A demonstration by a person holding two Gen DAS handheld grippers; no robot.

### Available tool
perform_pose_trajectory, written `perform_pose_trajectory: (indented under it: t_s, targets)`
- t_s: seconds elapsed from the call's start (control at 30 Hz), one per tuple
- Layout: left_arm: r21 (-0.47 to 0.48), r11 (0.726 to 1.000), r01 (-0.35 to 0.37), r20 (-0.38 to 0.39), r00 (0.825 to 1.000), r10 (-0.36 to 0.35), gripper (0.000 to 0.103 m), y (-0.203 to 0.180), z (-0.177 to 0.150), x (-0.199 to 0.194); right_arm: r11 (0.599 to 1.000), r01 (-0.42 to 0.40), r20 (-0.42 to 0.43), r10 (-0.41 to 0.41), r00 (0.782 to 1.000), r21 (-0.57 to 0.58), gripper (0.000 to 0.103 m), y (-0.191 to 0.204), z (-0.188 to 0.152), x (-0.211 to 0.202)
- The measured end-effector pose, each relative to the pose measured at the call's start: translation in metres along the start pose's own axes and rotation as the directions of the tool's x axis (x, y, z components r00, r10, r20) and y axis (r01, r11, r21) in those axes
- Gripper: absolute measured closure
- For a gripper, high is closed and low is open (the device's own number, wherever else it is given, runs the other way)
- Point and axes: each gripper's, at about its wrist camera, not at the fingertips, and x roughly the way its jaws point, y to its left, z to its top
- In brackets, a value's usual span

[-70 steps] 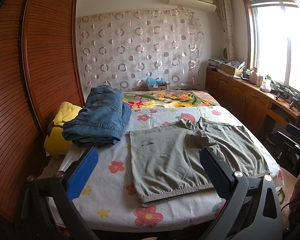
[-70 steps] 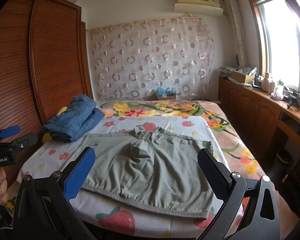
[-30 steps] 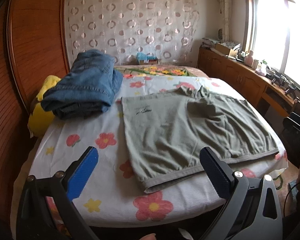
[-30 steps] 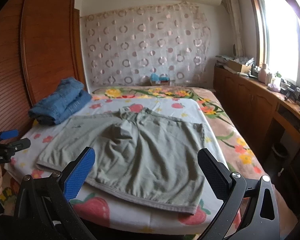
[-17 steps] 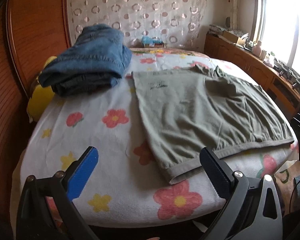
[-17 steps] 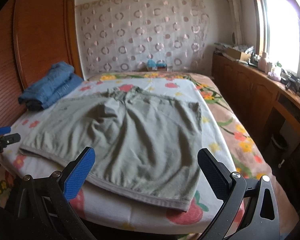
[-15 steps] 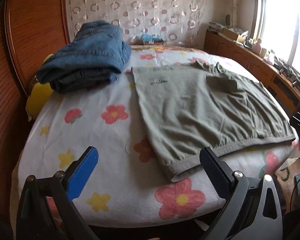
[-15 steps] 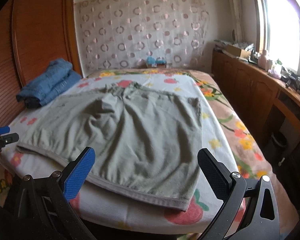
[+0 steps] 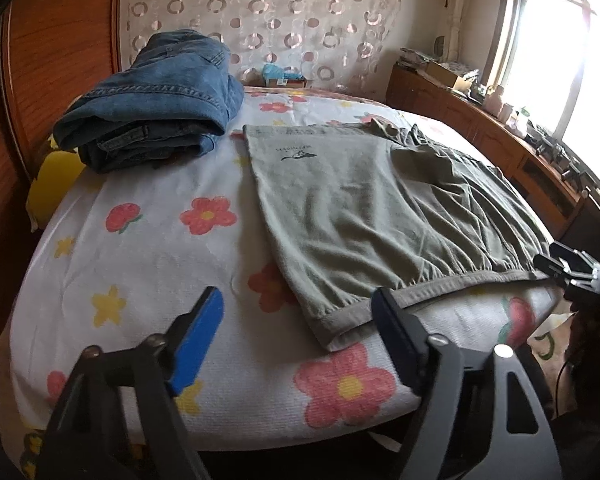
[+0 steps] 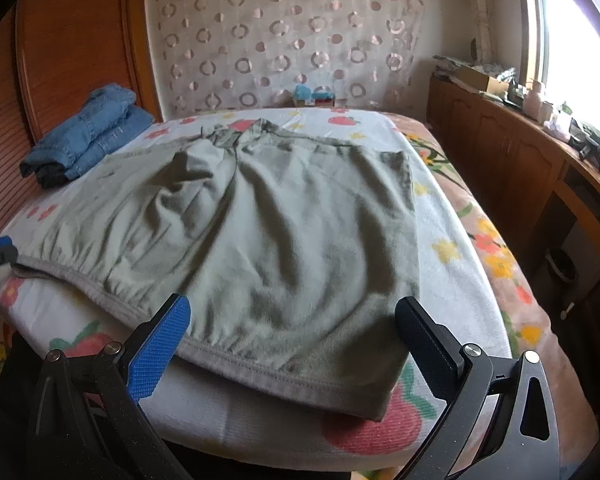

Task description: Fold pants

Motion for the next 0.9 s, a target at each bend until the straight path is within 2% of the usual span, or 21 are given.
perform_pose_trajectory:
  t_s: [0.13,0.3,0.6,0.67,0.73,0.8,0.9]
  targets:
    - [-0.003,1.000,-0.009,-0.014,1.000,0.009,0.051,0.001,-0.002,0.004,1.000,0.007,0.002,-0.007,1.000,-0.010,0.000,0.001,-0.004,0.002]
    - [0.012,1.000,-0.009,-0.033,0.999,0.009,0.062,-0.002,-0.006,0.008,1.000,0.014,0.014,-0.014,1.000,-0.019,0.000,0.003,-0.007,0.003]
    - [0.058,0.998,0.013,-0.038,0.999,-0.011,0.063,-0.013,-0.005,0.012,1.000,0.013,0.016,-0.013,1.000,-0.023,0.000,0.001,-0.006,0.002]
    - [0.067,0.998,0.006,-0.036,0.999,-0.004,0.070,-0.013,-0.003,0.014,1.000,0.012,0.016,-0.012,1.000,-0.023,0.000,0.001,-0.006,0.002]
    - [0.067,0.998,0.012,-0.039,0.999,-0.010,0.089,-0.013,-0.001,0.016,1.000,0.013,0.016,-0.013,1.000,-0.023,0.000,0.001,-0.007,0.002]
    - [0.069,0.997,0.025,-0.046,0.999,-0.022,0.099,-0.013,0.000,0.016,1.000,0.013,0.017,-0.013,1.000,-0.022,0.001,0.002,-0.007,0.002]
    - [0.073,0.997,0.040,-0.033,0.999,-0.038,0.103,-0.017,0.004,0.013,1.000,0.014,0.017,-0.014,1.000,-0.022,0.002,0.002,-0.006,0.002]
